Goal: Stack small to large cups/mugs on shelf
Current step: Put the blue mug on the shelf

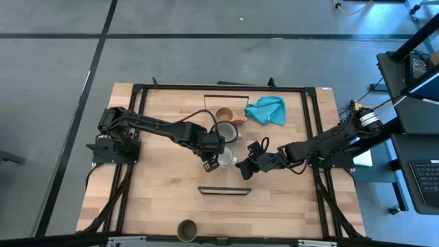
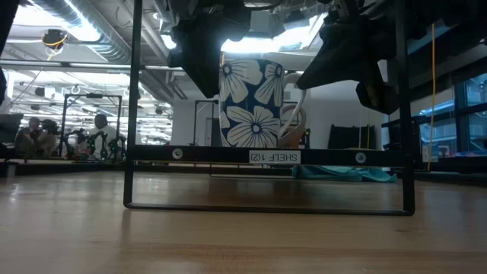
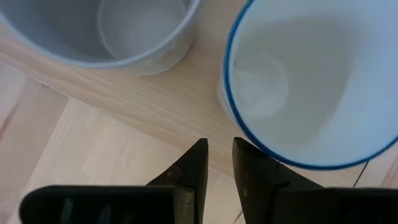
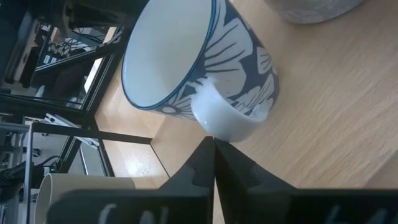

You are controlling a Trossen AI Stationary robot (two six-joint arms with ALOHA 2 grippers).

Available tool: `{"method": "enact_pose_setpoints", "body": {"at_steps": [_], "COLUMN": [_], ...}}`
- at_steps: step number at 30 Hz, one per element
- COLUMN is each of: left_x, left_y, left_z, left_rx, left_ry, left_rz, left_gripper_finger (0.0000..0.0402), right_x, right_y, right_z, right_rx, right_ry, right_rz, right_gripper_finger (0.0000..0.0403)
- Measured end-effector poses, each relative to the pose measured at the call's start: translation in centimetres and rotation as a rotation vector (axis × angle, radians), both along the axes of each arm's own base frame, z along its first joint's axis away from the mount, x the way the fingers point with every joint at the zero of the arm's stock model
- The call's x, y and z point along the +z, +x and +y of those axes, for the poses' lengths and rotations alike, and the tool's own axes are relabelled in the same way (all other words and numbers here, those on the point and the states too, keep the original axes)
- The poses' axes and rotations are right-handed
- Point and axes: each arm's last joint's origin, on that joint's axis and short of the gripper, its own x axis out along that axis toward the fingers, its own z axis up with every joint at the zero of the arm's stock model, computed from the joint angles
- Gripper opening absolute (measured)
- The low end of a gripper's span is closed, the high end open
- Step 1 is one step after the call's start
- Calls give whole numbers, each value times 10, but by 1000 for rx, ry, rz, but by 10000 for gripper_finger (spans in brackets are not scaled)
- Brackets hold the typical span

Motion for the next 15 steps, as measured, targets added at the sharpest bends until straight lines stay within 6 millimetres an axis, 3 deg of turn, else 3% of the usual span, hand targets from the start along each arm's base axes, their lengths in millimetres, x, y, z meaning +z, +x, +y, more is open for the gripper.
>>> {"method": "enact_pose_setpoints", "body": {"at_steps": [15], "left_x": [3], "left_y": [-5], "left_z": [-7], "left_rx": [-25], "left_ry": [1], "left_rz": [18], "left_gripper_finger": [69], "right_x": [1], "right_y": [1], "right_z": [-1], "right_rx": [10], "right_ry": [-13], "right_rz": [-13], "right_gripper_finger": [12]}}
